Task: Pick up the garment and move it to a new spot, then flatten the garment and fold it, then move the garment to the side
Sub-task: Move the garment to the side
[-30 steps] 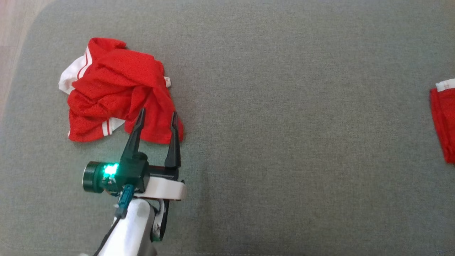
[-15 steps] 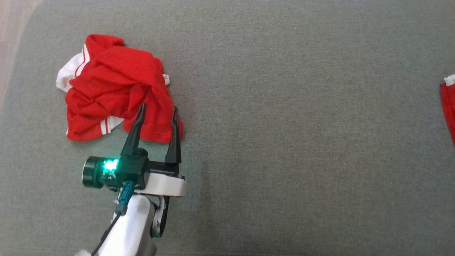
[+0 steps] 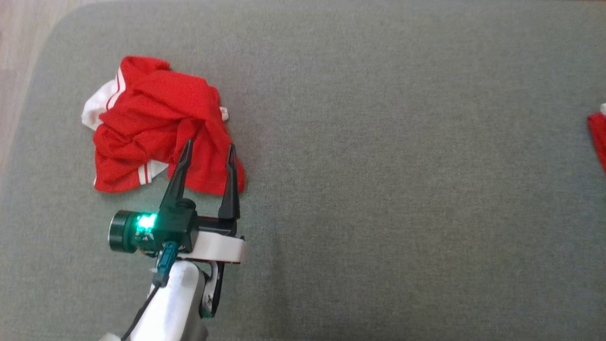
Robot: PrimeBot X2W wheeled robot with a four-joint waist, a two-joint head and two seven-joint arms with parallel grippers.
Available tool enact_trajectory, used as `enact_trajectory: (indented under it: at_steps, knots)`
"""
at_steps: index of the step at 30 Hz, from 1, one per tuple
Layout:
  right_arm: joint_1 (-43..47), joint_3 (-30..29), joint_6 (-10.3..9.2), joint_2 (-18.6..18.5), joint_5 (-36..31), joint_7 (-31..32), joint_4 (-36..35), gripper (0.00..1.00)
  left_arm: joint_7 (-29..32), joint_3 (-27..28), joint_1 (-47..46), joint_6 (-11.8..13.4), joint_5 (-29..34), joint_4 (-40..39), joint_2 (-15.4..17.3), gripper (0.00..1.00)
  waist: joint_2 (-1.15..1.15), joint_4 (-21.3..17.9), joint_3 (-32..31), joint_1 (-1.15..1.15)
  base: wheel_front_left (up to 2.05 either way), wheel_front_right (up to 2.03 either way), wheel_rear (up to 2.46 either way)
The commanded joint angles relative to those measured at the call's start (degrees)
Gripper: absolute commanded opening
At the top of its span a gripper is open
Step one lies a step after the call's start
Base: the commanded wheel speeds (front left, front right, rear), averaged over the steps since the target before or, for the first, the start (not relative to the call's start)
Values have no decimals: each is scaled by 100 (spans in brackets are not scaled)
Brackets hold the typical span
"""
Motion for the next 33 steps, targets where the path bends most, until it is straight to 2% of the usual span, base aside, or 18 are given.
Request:
enact_trajectory:
  at_steps: [1,5,9,16,20,26,33]
  knots:
    - [145,66,37,-55,-30,-61,-317,100,-29,256,-74,22,29,-157,39,100,0,-61,-197,0,0,0,0]
    - [139,210,37,303,118,-184,-760,100,-29,320,64,24,6,-155,46,100,0,-158,-521,0,0,0,0]
    - [210,383,37,828,373,-272,-1387,100,-29,374,227,19,-1,-161,68,100,0,-254,-828,0,0,0,0]
    - [660,578,37,2104,943,-454,-2810,100,-29,408,468,-21,7,-229,115,100,0,-358,-1248,0,0,0,0]
    - [1174,725,37,2725,1265,-681,-3378,100,-29,409,614,-21,8,-264,117,100,0,-374,-1409,0,0,0,0]
    - [1865,882,37,3047,1615,-1166,-3550,100,-29,330,837,-23,-79,-258,71,100,0,-383,-1459,0,0,0,0]
    - [2637,1094,37,3096,1744,-1584,-3380,100,-29,339,969,30,-197,-268,29,100,0,-351,-1452,0,0,0,0]
